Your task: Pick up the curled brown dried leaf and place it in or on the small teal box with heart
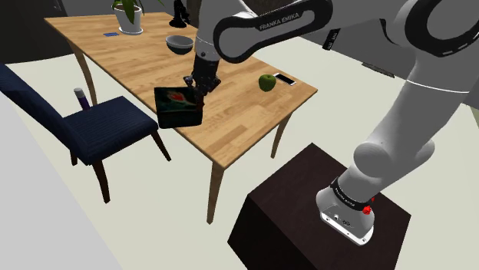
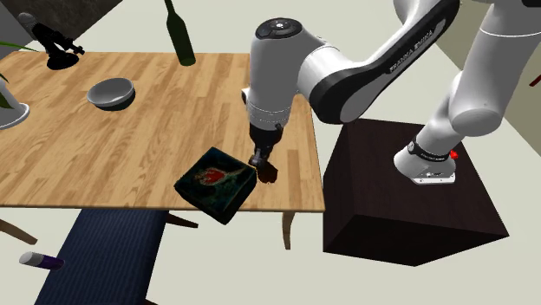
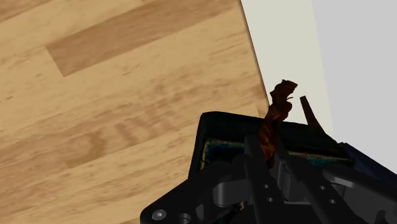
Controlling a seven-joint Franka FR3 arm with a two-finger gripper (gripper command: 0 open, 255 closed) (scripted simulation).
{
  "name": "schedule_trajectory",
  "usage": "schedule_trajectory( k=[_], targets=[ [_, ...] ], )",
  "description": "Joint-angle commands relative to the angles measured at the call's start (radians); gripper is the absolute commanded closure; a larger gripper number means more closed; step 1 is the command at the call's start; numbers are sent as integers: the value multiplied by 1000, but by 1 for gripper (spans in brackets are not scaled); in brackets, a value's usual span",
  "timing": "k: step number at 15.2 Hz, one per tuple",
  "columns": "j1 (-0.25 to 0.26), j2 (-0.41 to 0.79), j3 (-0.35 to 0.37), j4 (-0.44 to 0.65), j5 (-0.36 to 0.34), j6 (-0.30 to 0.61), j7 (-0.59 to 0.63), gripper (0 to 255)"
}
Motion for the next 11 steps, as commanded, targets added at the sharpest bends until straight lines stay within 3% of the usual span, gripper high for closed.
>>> schedule_trajectory(
  k=[1,7,10,11],
  targets=[
    [41,99,-29,111,-74,-39,29,255],
    [174,351,-113,483,-191,-188,24,255],
    [267,508,-156,757,-234,-299,-8,255],
    [266,510,-159,747,-235,-287,-7,255]
  ],
)
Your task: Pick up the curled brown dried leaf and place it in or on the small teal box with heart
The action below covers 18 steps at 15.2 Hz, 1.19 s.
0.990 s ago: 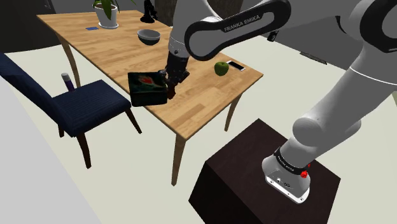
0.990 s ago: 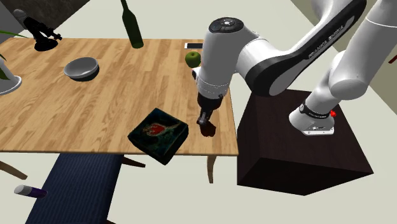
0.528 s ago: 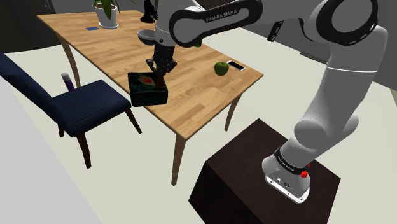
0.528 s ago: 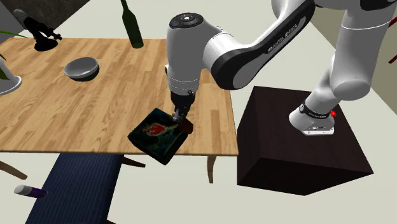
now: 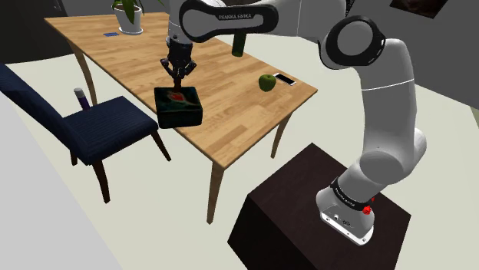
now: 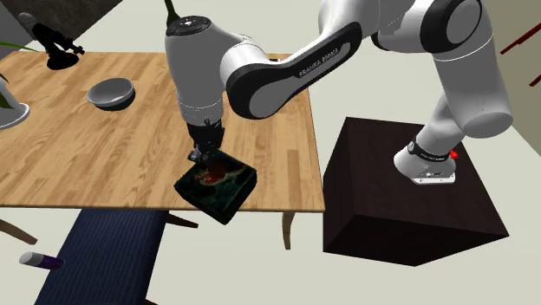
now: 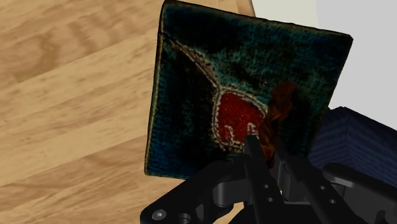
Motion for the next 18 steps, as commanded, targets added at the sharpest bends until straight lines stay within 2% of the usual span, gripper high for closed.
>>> schedule_trajectory(
  k=[1,13,18],
  targets=[
    [15,37,-12,45,-11,-8,-8,255],
    [8,84,-34,-43,-41,120,13,255],
    [8,85,-34,-43,-41,120,13,255]
  ],
)
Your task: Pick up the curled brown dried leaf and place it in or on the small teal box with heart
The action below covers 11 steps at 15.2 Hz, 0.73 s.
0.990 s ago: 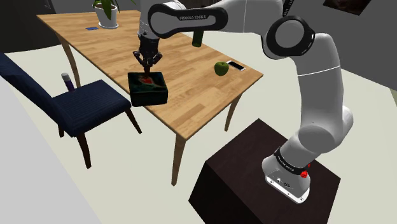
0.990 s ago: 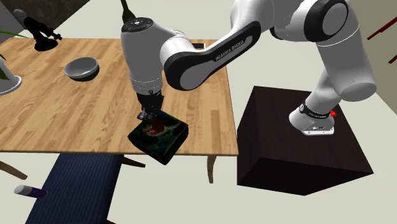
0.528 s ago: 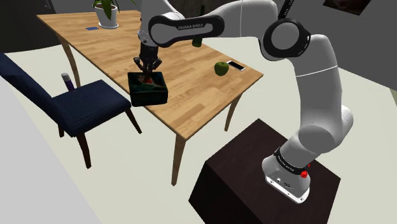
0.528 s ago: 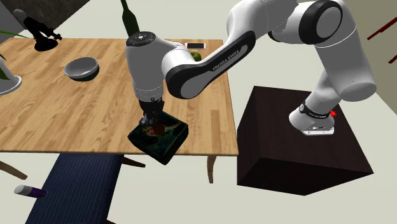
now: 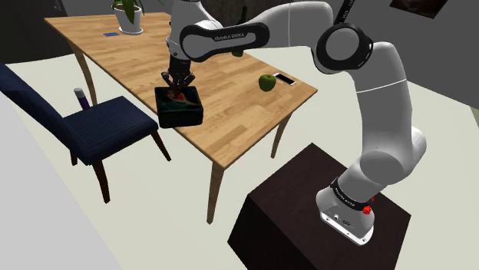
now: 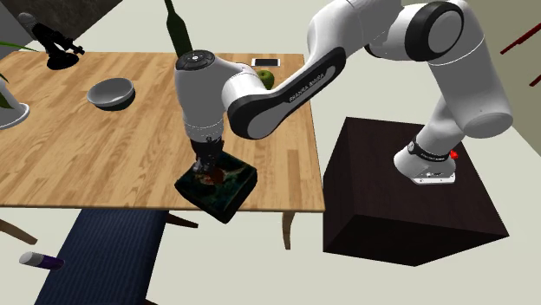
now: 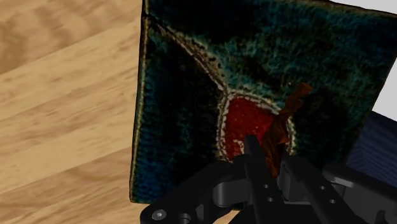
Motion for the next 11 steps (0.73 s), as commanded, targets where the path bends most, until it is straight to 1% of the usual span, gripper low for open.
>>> schedule_trajectory(
  k=[1,3,4,5,8,9,11],
  targets=[
    [2,13,-2,-10,0,-1,-1,255],
    [2,13,-1,-10,0,-1,-1,255],
    [-2,10,-1,-19,0,5,-1,0],
    [-9,-2,2,-37,3,10,1,0],
    [-10,-5,3,-43,3,13,3,0],
    [2,13,-1,-10,0,-1,-1,0],
    [-8,-23,12,-3,16,-41,-9,0]
  ],
)
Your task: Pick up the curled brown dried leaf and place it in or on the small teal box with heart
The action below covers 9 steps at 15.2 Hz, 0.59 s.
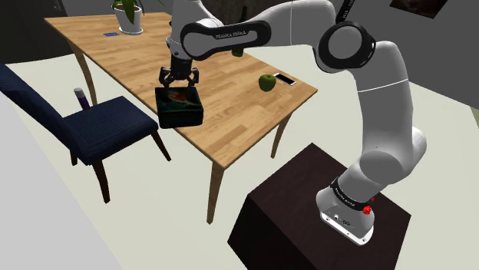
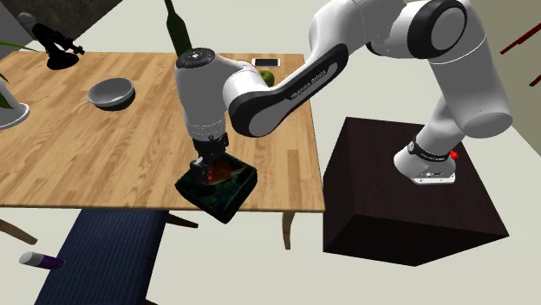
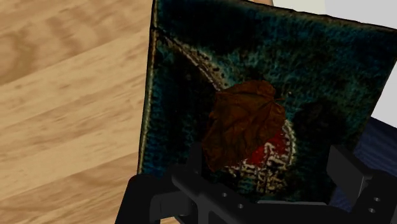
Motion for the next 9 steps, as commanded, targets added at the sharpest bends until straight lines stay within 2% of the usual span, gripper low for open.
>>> schedule_trajectory(
  k=[1,9],
  targets=[
    [-1,-22,10,21,12,-41,-6,0],
    [-4,-34,15,28,18,-58,-9,0]
  ],
)
